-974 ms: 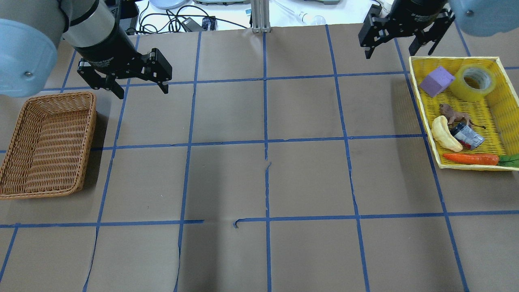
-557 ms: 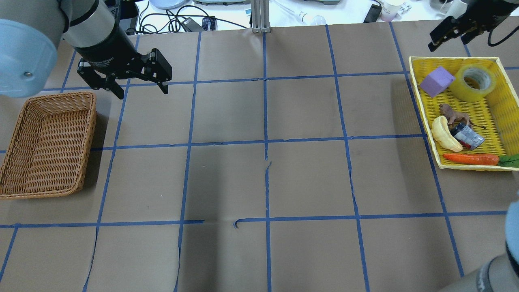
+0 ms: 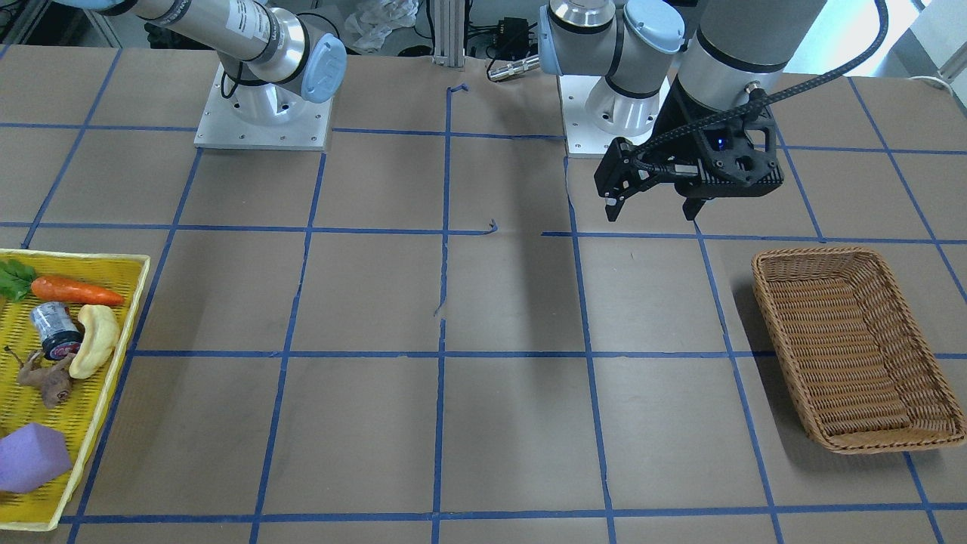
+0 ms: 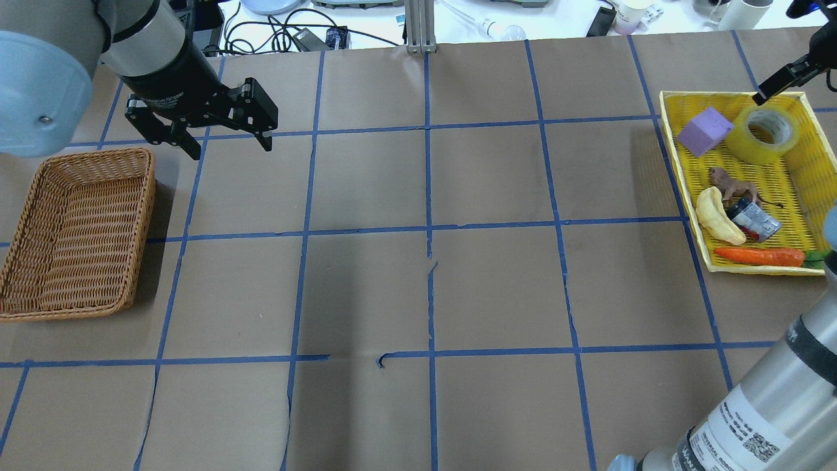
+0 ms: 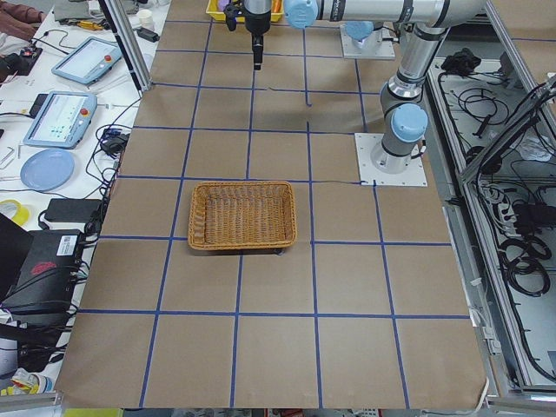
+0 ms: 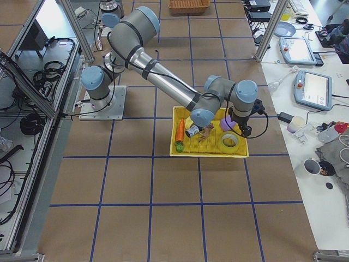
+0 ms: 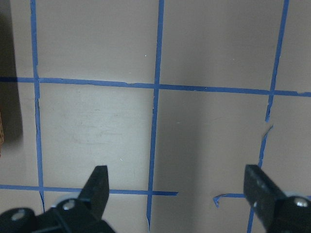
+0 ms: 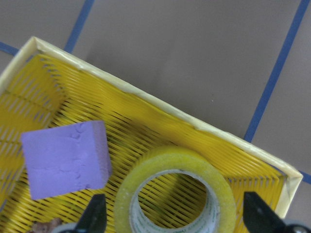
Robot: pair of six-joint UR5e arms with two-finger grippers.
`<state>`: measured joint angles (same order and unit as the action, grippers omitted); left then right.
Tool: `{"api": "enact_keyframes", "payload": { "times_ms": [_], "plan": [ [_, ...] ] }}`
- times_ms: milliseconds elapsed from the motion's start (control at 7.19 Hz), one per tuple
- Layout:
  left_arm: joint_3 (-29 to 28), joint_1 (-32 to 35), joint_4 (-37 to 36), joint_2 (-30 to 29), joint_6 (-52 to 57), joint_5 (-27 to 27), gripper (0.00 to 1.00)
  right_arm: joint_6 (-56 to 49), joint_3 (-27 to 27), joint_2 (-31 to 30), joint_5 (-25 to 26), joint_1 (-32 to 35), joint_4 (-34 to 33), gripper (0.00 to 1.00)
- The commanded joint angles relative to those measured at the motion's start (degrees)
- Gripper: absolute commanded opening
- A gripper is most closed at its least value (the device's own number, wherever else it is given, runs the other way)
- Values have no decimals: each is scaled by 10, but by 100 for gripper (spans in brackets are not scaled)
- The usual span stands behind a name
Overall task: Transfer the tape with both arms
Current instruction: 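Move the right gripper over the tape roll in the yellow tray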
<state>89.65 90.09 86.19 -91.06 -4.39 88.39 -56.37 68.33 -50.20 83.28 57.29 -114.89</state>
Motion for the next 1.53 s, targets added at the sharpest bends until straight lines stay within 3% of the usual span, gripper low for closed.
{"api": "enact_keyframes", "payload": {
  "times_ms": [0,278,417,557,1113,1391],
  "plan": [
    [0,0,-1,0,0,0,100,-12,-6,36,32,-7,-15,100],
    [0,0,-1,0,1,0,100,-34,-8,49,27,-24,-42,96],
    [0,0,-1,0,1,1,100,-38,-7,52,23,-24,-54,50],
    [0,0,-1,0,1,0,100,-40,-4,51,22,-24,-55,23],
    [0,0,-1,0,1,1,100,-53,-6,32,21,-24,-53,0],
    [1,0,-1,0,1,1,100,-48,-7,-31,21,-19,-4,0]
  ]
}}
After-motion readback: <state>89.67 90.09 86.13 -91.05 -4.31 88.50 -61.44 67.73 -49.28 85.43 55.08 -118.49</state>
